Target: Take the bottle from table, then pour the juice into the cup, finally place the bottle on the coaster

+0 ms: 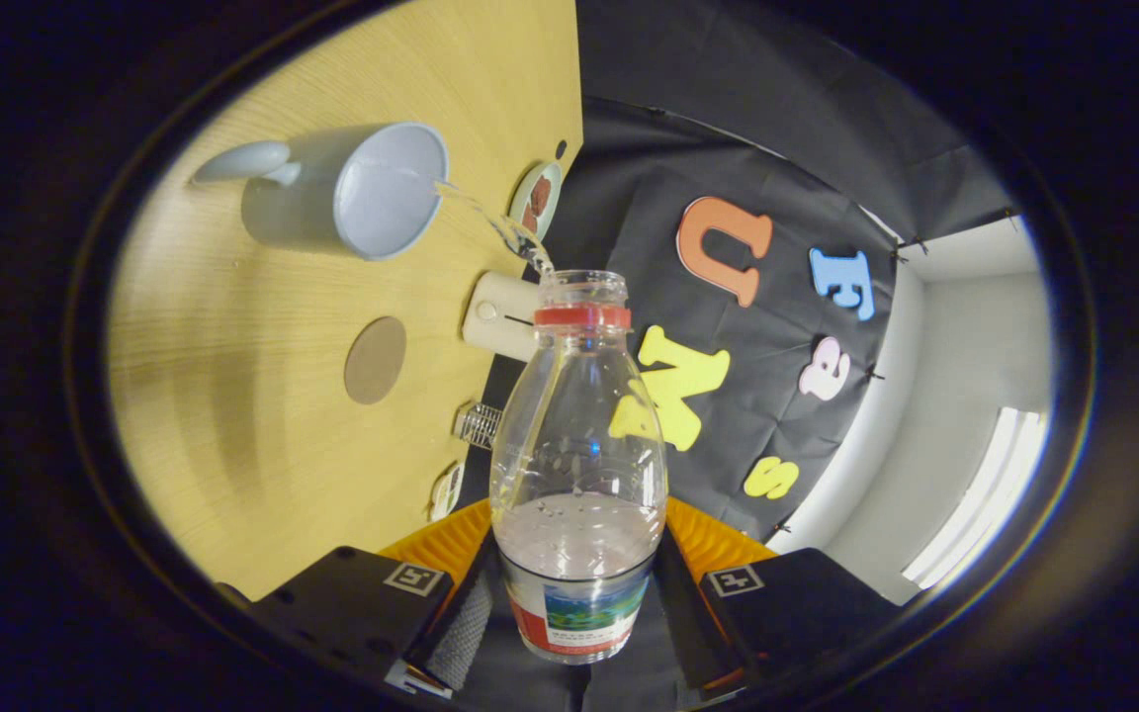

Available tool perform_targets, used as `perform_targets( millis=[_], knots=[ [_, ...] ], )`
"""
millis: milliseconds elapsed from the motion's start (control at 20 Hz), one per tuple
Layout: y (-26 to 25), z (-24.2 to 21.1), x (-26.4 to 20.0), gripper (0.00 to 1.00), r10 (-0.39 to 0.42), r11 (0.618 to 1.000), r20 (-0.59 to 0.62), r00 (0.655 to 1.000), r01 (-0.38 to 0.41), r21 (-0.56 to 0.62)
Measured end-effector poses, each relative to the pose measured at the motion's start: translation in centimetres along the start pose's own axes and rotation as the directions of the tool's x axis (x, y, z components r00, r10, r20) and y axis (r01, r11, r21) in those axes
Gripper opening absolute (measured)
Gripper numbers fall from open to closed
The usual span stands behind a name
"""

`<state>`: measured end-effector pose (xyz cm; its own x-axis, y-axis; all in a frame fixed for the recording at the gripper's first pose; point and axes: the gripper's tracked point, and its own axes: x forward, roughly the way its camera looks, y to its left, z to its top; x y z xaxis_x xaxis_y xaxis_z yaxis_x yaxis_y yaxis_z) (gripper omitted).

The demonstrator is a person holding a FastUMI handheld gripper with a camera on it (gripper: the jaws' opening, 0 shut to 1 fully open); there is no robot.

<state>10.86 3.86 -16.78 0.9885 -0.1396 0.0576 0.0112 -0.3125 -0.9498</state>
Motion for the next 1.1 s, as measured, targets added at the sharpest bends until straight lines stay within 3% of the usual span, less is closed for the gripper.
perform_targets(
  millis=[1100],
  knots=[
    [-4.0, 0.6, -0.8, 0.82, -0.118, 0.986, 0.016, 0.993, 0.119, -0.113]
  ],
)
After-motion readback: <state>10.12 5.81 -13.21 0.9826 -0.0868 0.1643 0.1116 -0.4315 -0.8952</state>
